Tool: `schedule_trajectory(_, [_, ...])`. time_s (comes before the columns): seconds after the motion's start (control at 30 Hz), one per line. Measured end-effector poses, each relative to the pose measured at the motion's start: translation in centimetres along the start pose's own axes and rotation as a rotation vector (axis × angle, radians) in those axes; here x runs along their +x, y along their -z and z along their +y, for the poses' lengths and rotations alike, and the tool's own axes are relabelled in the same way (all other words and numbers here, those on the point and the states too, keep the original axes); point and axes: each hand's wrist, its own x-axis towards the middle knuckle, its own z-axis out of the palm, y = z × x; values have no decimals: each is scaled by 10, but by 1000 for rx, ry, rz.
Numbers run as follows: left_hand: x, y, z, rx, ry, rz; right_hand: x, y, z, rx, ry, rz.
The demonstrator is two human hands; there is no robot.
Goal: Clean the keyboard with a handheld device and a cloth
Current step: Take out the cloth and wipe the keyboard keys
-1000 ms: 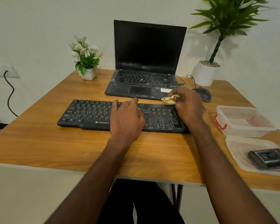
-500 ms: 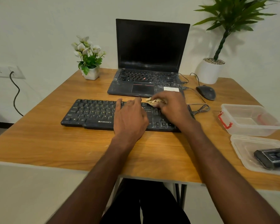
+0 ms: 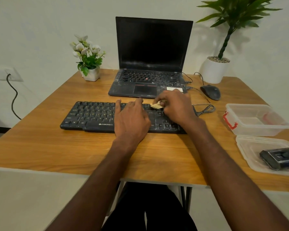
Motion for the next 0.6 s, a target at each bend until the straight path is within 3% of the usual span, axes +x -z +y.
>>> schedule_trajectory(0.1, [0, 0, -1, -16, 4, 5, -2, 7, 29, -24, -202, 38])
schedule_trajectory(0.2, [1, 1, -4, 5, 15, 20, -5, 11, 45, 23, -281, 190])
schedule_trajectory(0.3, [1, 2, -7, -9, 20, 46, -5, 9, 47, 138, -271, 203])
schedule_trajectory(0.43, [-2, -1, -5, -138, -144, 107, -3, 6, 39, 317, -216, 181])
schedule_trajectory(0.5, [-2, -2, -3, -146, -226, 48, -4, 8, 36, 408, -179, 145])
schedule_trajectory(0.6, [-1, -4, -3, -90, -244, -26, -5, 8, 40, 311, -136, 62])
